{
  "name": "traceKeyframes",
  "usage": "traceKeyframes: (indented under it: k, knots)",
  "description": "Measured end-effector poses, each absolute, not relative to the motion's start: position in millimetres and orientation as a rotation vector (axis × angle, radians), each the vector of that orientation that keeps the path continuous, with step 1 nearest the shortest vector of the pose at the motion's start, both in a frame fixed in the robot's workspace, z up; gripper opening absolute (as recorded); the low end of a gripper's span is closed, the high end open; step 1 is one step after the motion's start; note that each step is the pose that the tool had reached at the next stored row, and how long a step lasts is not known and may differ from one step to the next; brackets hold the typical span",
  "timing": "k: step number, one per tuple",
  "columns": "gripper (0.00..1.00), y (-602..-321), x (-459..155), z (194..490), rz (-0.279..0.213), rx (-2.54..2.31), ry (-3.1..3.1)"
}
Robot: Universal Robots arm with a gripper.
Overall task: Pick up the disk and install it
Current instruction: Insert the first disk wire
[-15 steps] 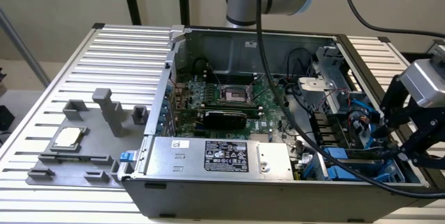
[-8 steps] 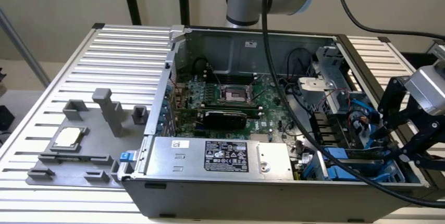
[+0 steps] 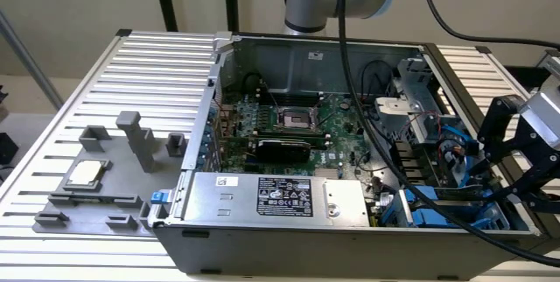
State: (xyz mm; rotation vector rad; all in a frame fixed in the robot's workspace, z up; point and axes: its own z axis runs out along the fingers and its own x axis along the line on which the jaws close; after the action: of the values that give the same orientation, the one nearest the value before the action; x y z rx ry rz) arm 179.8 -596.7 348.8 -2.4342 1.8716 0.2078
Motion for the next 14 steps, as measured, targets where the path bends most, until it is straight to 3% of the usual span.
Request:
traceKeyframes:
  k: [9,11,14]
  knots:
    - [0.43,-597.0,180.2,349.1,0.218,-2.485,1.798]
    - [0.33,-597.0,180.5,349.1,0.22,-2.493,1.784]
    - [0.33,-597.1,181.0,349.1,0.224,-2.506,1.764]
